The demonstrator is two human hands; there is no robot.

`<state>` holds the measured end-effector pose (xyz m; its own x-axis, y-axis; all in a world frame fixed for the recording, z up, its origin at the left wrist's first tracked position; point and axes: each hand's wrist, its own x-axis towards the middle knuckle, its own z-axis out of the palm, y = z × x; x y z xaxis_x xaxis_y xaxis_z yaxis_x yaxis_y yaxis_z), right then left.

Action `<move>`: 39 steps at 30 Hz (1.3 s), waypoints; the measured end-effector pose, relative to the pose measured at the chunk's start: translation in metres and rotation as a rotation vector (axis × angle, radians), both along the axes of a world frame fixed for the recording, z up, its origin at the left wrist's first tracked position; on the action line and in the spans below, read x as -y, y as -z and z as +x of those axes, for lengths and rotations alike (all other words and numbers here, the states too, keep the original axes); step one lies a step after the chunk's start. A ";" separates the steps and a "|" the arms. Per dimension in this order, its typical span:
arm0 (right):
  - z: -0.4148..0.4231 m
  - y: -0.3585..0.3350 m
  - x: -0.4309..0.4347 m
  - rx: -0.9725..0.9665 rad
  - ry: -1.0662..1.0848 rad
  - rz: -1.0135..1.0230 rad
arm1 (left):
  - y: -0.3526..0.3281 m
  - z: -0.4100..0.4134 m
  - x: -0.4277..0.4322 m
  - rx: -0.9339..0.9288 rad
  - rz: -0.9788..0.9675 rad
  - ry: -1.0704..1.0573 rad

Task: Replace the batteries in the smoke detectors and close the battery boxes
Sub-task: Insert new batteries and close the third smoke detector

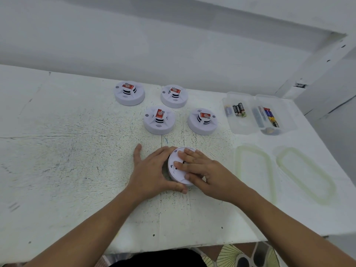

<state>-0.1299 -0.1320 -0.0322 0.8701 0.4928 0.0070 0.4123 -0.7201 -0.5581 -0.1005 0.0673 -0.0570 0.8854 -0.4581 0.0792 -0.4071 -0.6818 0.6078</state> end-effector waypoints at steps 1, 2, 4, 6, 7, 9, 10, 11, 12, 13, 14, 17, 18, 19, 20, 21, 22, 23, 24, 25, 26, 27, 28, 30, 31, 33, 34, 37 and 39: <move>-0.001 0.000 -0.001 0.000 0.013 0.005 | 0.000 0.000 0.000 0.001 -0.005 0.000; -0.002 0.001 -0.002 0.001 0.027 0.008 | -0.001 0.000 0.000 0.003 -0.008 0.001; -0.005 0.002 -0.005 0.011 0.049 0.002 | -0.001 0.000 0.000 0.006 -0.010 0.002; -0.007 0.003 -0.008 0.022 0.073 -0.005 | -0.001 -0.001 0.000 0.010 -0.011 0.003; -0.008 0.003 -0.009 0.019 0.084 -0.006 | -0.002 -0.001 0.000 0.012 -0.014 0.002; -0.010 0.001 -0.011 0.007 0.102 -0.013 | -0.002 -0.002 0.000 0.015 -0.027 0.000; -0.011 0.001 -0.012 0.001 0.108 -0.017 | -0.002 -0.002 0.001 0.014 -0.036 -0.002; -0.011 0.000 -0.013 -0.005 0.115 -0.015 | -0.002 -0.002 0.001 0.013 -0.042 -0.003; -0.011 -0.001 -0.014 -0.023 0.128 -0.001 | -0.002 -0.002 0.001 0.008 -0.046 -0.003; -0.011 -0.003 -0.014 -0.058 0.149 0.030 | -0.002 -0.002 0.001 0.002 -0.046 -0.005; -0.011 -0.005 -0.014 -0.104 0.173 0.075 | -0.001 -0.001 0.001 -0.005 -0.042 -0.007; -0.013 -0.009 -0.013 -0.185 0.258 0.228 | 0.000 -0.001 0.000 -0.020 -0.025 -0.013; -0.014 -0.010 -0.012 -0.197 0.296 0.259 | 0.000 -0.001 0.000 -0.029 -0.028 -0.015; -0.015 -0.011 -0.010 -0.209 0.329 0.271 | 0.000 -0.001 0.000 -0.036 -0.033 -0.017; -0.017 -0.012 -0.008 -0.216 0.345 0.262 | -0.001 -0.001 0.000 -0.042 -0.039 -0.019; -0.018 -0.011 -0.007 -0.214 0.336 0.239 | -0.001 -0.001 0.000 -0.046 -0.044 -0.023; -0.019 -0.010 -0.006 -0.197 0.307 0.203 | -0.002 -0.002 0.000 -0.050 -0.048 -0.029; -0.019 -0.008 -0.005 -0.178 0.268 0.157 | -0.003 -0.002 0.000 -0.054 -0.051 -0.033; -0.019 -0.005 -0.004 -0.151 0.231 0.108 | -0.003 -0.002 0.000 -0.056 -0.055 -0.038; -0.018 -0.003 -0.003 -0.127 0.204 0.065 | -0.003 -0.003 0.000 -0.063 -0.064 -0.040; -0.017 -0.002 -0.003 -0.113 0.191 0.045 | -0.004 -0.003 0.001 -0.080 -0.082 -0.045; -0.015 -0.002 -0.002 -0.109 0.188 0.054 | -0.005 -0.002 0.002 -0.106 -0.109 -0.051; -0.014 -0.004 0.000 -0.120 0.195 0.088 | -0.007 -0.002 0.003 -0.141 -0.142 -0.058; -0.011 -0.009 0.003 -0.183 0.242 0.209 | -0.008 -0.001 0.003 -0.224 -0.202 -0.079; -0.009 -0.012 0.006 -0.224 0.267 0.290 | -0.010 0.001 0.004 -0.264 -0.228 -0.093; -0.004 -0.014 0.009 -0.307 0.294 0.468 | -0.013 0.002 0.005 -0.305 -0.270 -0.113; -0.002 -0.015 0.010 -0.341 0.294 0.553 | -0.015 0.002 0.006 -0.304 -0.287 -0.121; 0.007 -0.020 0.010 -0.399 0.330 0.739 | -0.023 -0.001 0.014 -0.289 -0.365 -0.156; 0.014 -0.022 0.010 -0.408 0.393 0.863 | -0.030 -0.002 0.020 -0.326 -0.516 -0.175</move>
<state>-0.1160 -0.1420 -0.0105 0.9842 0.1401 -0.1081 -0.1019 -0.0509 -0.9935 -0.1026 0.0476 -0.0273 0.9597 -0.2789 -0.0352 -0.0545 -0.3075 0.9500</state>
